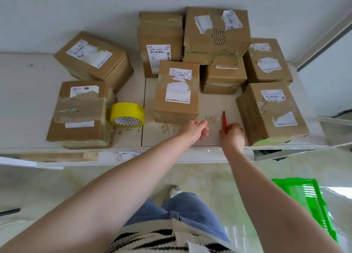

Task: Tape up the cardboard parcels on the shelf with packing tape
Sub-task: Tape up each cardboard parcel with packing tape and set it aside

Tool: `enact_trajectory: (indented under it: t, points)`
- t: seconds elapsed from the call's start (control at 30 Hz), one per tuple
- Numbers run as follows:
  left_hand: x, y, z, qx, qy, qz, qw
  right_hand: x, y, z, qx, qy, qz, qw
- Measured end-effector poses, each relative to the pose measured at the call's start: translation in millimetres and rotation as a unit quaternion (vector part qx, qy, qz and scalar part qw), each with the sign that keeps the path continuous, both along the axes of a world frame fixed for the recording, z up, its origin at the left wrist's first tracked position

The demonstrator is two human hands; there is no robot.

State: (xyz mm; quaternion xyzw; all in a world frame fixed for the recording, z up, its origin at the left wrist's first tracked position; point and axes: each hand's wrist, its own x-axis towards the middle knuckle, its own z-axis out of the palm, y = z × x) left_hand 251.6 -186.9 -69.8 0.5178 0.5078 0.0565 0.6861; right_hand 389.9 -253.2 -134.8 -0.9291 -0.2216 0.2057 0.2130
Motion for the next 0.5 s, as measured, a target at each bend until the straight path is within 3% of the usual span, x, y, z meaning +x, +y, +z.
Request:
enact_trajectory:
  t: [0.23, 0.33, 0.43, 0.5]
  points:
    - [-19.9, 7.1, 23.2, 0.009, -0.030, 0.068, 0.997, -19.8, 13.6, 41.3, 0.156, 0.056, -0.026, 0.986]
    - [-34.0, 18.4, 38.4, 0.120, -0.047, 0.138, 0.982, -34.9, 36.1, 65.8, 0.222, 0.103, -0.038, 0.969]
    - [-45.6, 39.2, 43.2, 0.276, 0.045, 0.211, 0.937, -48.1, 60.7, 83.9, 0.231, 0.132, -0.008, 0.964]
    - [-49.4, 56.1, 38.9, 0.301, 0.092, 0.238, 0.919, -54.6, 73.7, 92.2, 0.206, 0.126, 0.027, 0.970]
